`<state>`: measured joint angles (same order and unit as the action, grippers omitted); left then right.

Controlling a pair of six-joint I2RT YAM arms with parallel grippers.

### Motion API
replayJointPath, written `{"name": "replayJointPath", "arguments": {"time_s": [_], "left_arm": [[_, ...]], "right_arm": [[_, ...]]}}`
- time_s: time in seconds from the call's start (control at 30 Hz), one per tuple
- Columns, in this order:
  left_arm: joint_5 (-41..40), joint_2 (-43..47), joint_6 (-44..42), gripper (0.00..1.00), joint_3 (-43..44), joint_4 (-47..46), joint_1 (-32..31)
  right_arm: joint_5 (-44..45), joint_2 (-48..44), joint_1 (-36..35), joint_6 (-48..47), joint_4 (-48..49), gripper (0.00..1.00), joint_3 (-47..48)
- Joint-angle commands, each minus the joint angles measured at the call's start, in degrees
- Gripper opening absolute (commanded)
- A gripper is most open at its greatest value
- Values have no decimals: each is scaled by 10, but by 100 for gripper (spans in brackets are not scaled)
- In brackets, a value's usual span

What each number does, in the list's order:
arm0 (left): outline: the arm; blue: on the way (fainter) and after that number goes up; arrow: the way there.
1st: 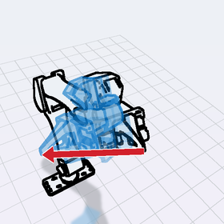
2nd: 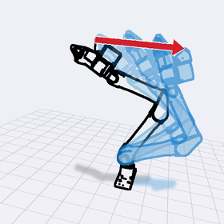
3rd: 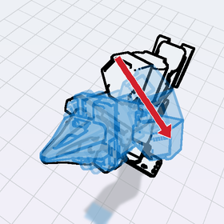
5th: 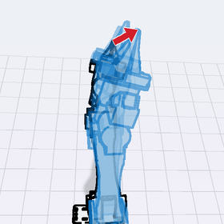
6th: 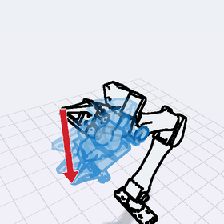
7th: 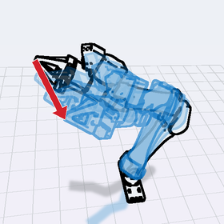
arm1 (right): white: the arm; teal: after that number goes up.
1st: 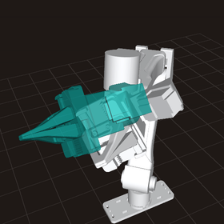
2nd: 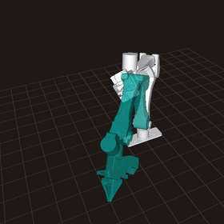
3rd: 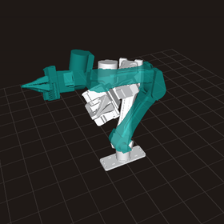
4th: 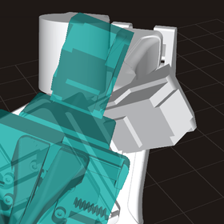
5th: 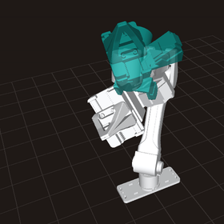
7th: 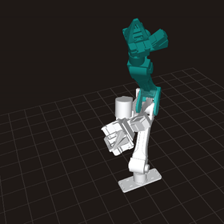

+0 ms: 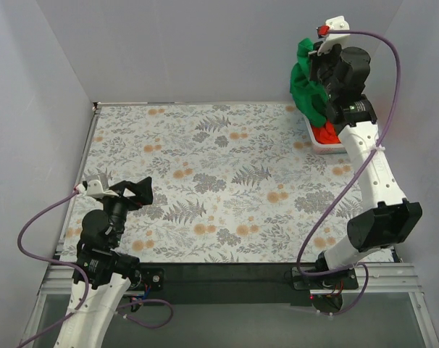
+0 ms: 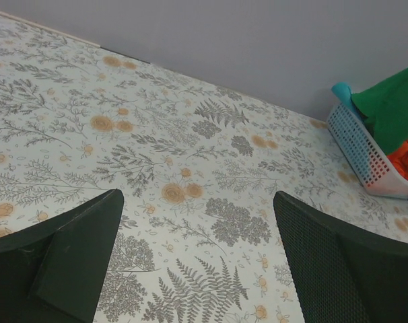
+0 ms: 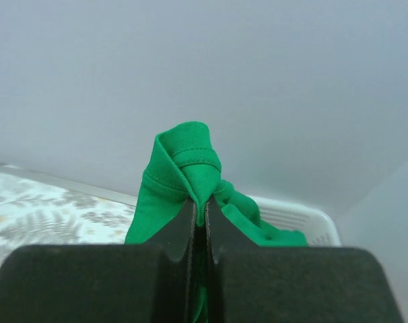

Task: Fold and stack the t-shirts
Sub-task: Move the tshirt to the center of the board

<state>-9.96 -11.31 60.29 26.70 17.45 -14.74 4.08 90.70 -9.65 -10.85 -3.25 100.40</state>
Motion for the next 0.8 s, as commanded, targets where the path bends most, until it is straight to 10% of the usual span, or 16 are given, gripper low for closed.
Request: {"name": "replayJointPath", "arguments": {"time_s": [0.0,0.77], "left_arm": [[8,12,-4,93,-5,-12,2],[2,39,-3,93,-2,-11,1]], "right_arm": [[-71,-39,-47,2,6,1,10],[-244,123,-401,104,75,1,252]]}}
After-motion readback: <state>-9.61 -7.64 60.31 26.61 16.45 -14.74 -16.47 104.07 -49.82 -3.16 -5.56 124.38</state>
